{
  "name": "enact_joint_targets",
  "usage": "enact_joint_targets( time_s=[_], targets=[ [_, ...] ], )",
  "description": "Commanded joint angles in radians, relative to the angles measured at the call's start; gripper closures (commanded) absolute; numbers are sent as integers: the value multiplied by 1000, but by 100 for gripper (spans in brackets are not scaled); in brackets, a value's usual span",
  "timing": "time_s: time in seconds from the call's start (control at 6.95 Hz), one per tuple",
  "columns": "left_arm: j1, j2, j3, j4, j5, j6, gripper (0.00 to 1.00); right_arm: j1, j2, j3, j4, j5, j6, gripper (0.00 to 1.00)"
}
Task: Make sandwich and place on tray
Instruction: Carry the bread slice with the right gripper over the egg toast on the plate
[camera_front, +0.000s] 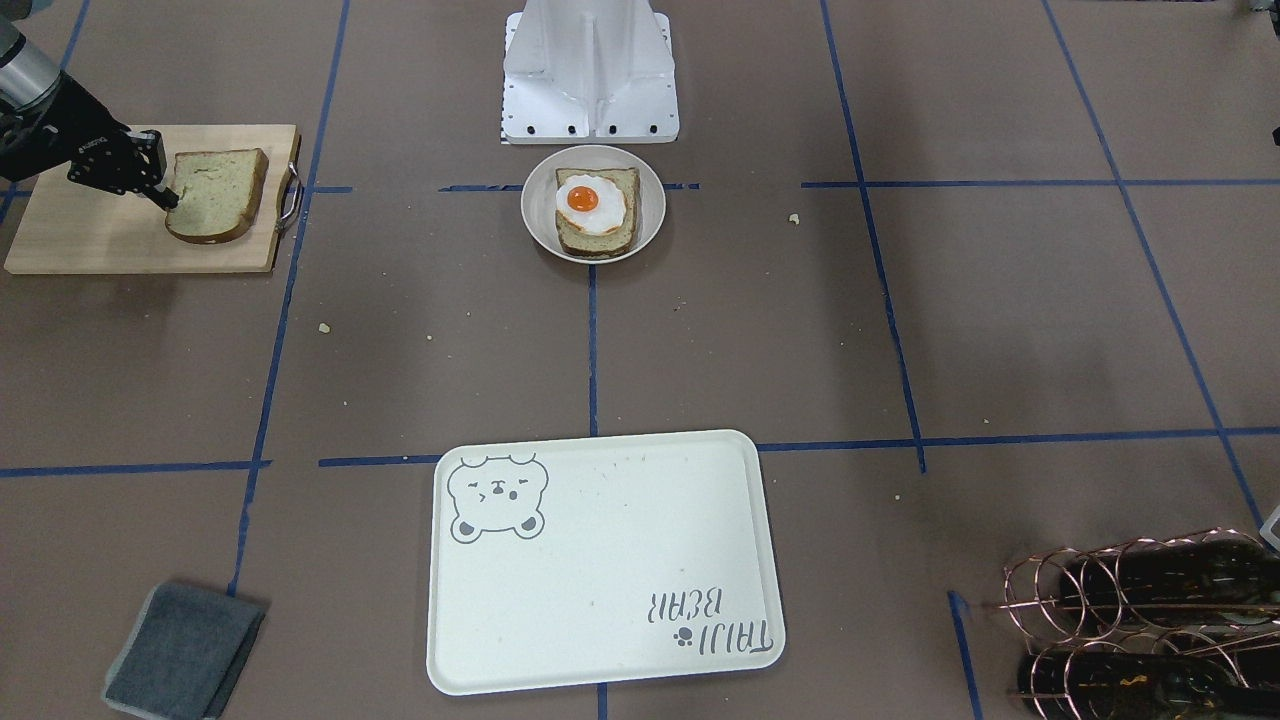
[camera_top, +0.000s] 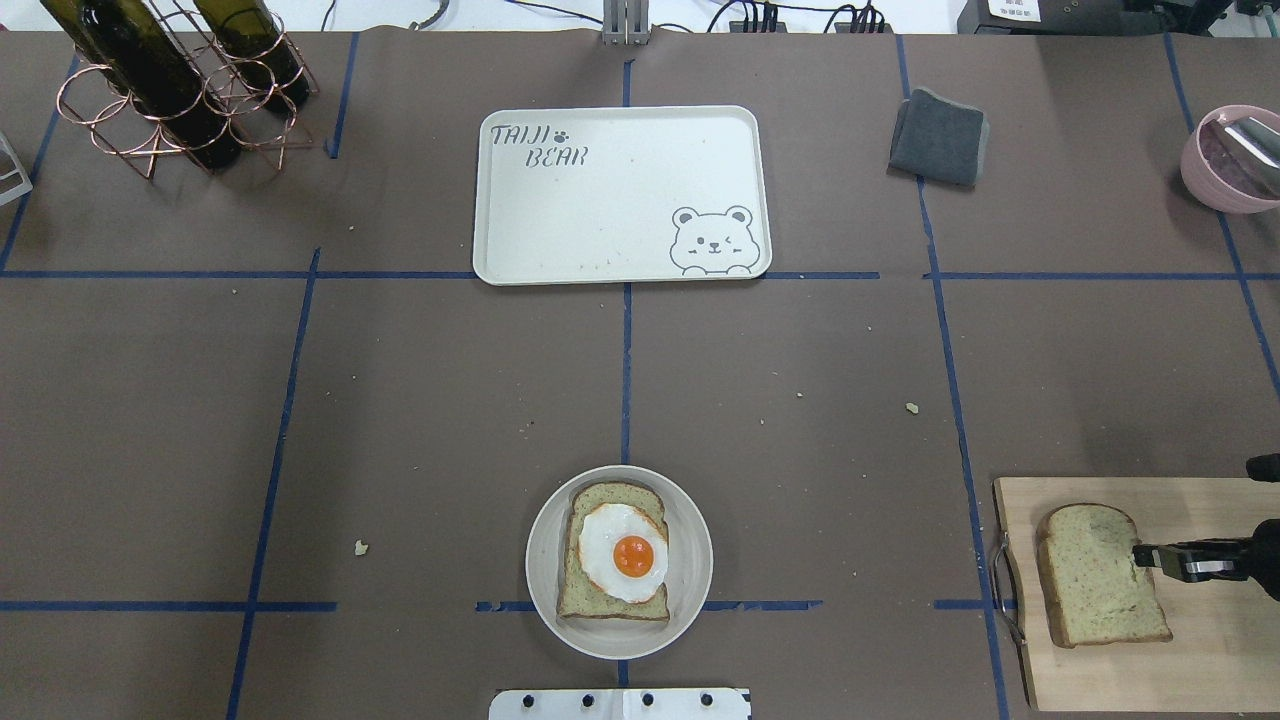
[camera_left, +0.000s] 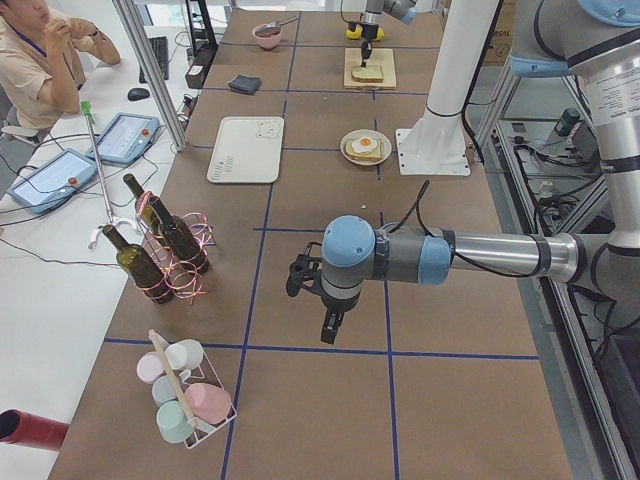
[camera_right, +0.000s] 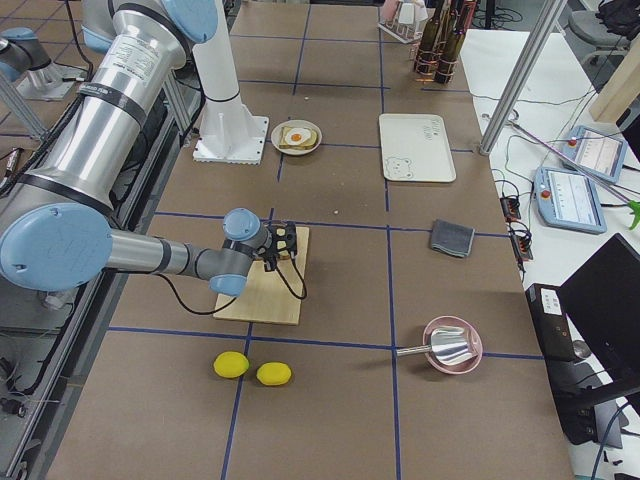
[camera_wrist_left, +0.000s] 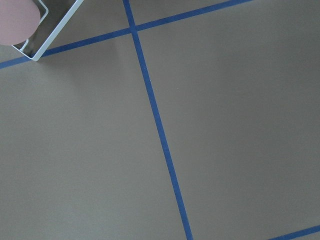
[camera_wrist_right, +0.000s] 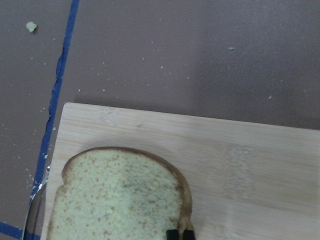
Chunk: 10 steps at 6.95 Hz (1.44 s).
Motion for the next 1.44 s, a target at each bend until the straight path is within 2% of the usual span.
enact_joint_targets(
  time_s=[0.0,0.14,0.43,0.58,1.01,1.3],
  targets=[
    [0,0,0,-3,0,0,0,6,-7,13,1,8,-3,100],
    [0,0,0,-3,0,0,0,13,-16,54,1,40,-3,100],
    [0,-8,0,-2,0,0,0,86,-22,153,0,175,5,100],
    [0,-6,0,-2,0,0,0,98,2,177,1,194,23,100],
    [0,-6,2,0,0,0,0,70,213,194,-31,188,242,100],
    [0,-6,2,-2,0,0,0,37,414,198,-207,165,298,100]
  ],
)
